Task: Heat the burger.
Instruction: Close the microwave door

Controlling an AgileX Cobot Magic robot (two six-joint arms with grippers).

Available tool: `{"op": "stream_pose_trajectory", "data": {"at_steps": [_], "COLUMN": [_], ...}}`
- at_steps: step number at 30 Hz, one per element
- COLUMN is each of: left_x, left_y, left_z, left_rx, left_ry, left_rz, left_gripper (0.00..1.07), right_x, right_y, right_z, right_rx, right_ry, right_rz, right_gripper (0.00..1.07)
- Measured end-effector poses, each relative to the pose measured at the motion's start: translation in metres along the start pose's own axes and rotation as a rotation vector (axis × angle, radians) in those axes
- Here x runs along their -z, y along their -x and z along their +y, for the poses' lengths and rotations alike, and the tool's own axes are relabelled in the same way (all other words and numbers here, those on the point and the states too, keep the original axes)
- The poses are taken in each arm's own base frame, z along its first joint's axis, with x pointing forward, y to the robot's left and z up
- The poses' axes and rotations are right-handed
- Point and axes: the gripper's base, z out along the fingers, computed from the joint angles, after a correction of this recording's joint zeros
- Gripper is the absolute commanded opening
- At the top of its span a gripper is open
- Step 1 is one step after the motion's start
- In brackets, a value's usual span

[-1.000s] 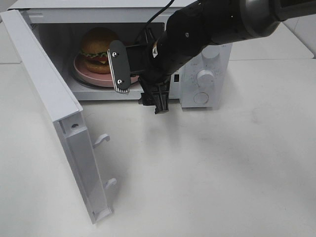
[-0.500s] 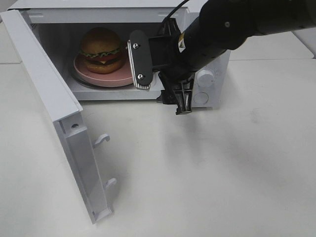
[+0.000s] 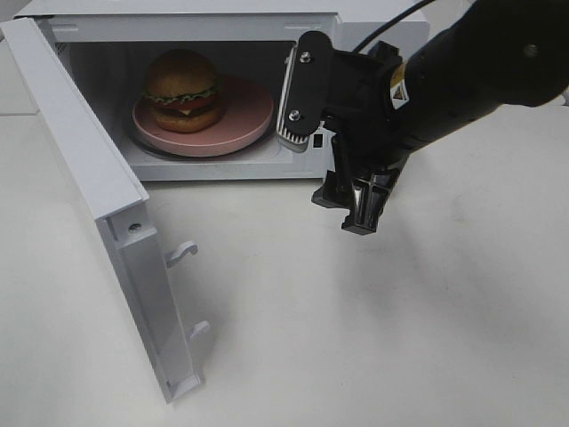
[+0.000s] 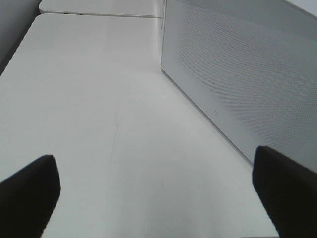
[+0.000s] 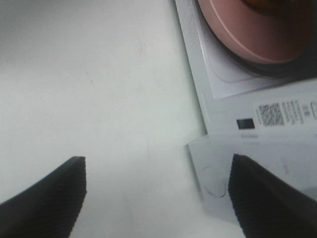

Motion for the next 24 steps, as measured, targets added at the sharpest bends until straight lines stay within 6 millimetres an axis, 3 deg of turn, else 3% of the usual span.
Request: {"op": "stream_pose_trajectory", "data": {"at_steps": [15, 18, 20, 24], "left_x": [0.0, 0.0, 0.0, 0.0], "left_y": [0.0, 0.0, 0.0, 0.0], "left_z": [0.0, 0.0, 0.0, 0.0], "left_rx": [0.0, 0.0, 0.0, 0.0], "left_ry": [0.0, 0.0, 0.0, 0.0], "left_rz": [0.0, 0.0, 0.0, 0.0], "left_gripper": [0.98, 0.98, 0.98, 0.98], "right_x": [0.059, 0.063, 0.08, 0.095], "right_y": [-0.043, -0.046, -0.056, -0.064], "right_z": [0.032, 0.034, 0.04, 0.044], "right_rx": [-0.641, -0.665, -0.734, -0.77], "right_ry": [0.022, 0.023, 0.032, 0.033], "right_rz": [0.124, 0.139, 0.22, 0.273], "right_gripper": [0.76, 0.76, 0.76, 0.76]}}
